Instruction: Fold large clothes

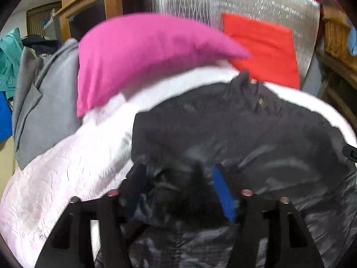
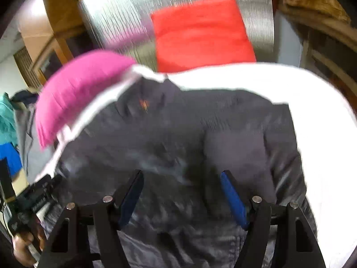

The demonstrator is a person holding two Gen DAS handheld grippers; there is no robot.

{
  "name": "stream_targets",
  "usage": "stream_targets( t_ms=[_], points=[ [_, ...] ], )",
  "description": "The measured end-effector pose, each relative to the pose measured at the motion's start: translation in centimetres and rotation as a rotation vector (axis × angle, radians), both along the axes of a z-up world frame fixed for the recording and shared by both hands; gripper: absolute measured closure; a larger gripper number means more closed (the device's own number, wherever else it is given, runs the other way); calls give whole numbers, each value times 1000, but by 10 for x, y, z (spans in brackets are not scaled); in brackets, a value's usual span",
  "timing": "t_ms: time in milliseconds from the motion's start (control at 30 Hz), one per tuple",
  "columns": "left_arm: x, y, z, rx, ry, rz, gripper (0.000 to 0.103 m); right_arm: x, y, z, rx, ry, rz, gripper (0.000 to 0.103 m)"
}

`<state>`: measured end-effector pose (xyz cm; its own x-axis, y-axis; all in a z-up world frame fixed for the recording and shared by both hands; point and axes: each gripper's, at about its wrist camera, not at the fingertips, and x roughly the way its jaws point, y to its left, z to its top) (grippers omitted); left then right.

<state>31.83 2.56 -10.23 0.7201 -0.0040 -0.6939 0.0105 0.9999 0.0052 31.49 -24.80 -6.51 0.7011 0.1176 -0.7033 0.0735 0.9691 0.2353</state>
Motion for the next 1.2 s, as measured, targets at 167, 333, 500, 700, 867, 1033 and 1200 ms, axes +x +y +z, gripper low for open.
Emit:
stream_targets(
  t_ms=[167, 333, 500, 700, 867, 1033, 1200],
  points=[
    [5, -38, -9, 62, 24, -93, 34, 34, 3, -17, -87, 56, -18, 21],
    [16, -54, -41, 131, 91, -92, 27, 50, -7, -54, -112, 172, -12, 20],
    [9, -41, -18, 96, 95, -81, 27, 20, -14, -21, -51, 111, 4, 21],
    [-63, 7, 17, 53, -3, -65, 27, -85, -26, 19, 18, -28, 9, 21],
    [-162, 62, 8, -16, -6, 12, 26, -190, -44, 20, 104, -86, -58, 21],
    [-240, 83, -4, -38, 29, 56, 26, -272, -48, 4, 116, -67, -94, 20],
    [-285, 85, -5, -64, 12, 47, 25, -311, -48, -8, 128, -58, -107, 20]
  ],
)
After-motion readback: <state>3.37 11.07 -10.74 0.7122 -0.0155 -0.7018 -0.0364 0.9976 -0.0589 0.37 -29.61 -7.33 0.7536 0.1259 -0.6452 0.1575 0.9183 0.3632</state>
